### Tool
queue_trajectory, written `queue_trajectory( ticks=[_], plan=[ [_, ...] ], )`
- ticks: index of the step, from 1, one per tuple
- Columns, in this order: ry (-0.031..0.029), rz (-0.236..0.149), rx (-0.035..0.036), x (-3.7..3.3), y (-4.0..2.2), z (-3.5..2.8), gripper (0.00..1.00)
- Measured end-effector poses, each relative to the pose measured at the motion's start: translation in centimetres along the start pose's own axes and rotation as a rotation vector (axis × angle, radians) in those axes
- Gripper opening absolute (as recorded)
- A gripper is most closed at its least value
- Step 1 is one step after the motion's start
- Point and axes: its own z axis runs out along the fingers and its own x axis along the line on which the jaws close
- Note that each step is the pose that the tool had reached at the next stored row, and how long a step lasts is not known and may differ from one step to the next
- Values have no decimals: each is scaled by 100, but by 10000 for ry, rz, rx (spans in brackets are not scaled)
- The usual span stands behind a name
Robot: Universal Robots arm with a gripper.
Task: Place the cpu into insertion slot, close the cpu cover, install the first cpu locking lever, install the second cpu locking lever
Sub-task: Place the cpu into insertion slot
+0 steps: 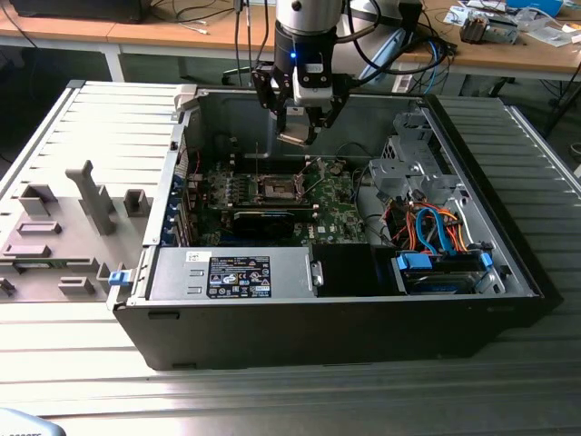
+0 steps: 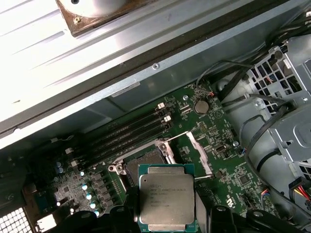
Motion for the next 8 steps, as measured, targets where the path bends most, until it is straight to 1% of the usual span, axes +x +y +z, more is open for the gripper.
queue_trajectory(
  ticks=[8],
  plan=[
    [-11,122,-2,0,0,1,55]
  ],
)
